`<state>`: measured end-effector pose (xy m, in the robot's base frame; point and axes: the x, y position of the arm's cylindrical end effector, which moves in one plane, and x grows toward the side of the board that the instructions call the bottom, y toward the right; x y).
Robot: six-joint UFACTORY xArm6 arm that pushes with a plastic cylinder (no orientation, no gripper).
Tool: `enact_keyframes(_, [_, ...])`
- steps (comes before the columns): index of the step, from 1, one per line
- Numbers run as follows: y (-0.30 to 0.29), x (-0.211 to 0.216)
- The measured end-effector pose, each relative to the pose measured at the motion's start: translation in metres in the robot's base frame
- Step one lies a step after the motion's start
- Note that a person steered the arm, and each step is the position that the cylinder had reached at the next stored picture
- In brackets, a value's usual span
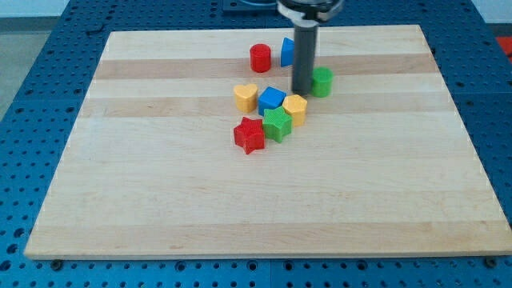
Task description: Slide the green circle right a bit
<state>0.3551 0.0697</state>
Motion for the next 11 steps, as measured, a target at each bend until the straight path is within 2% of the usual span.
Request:
enact_keyframes(2, [0.06,-0.004])
enact_keyframes(3, [0.057,-0.009])
enact_keyframes(5, [-0.003,-0.015])
enact_keyframes(6, [0.001,-0.042])
enact_keyframes(7, [0.017,-0.049])
enact_keyframes(11, [0.072,-0.032])
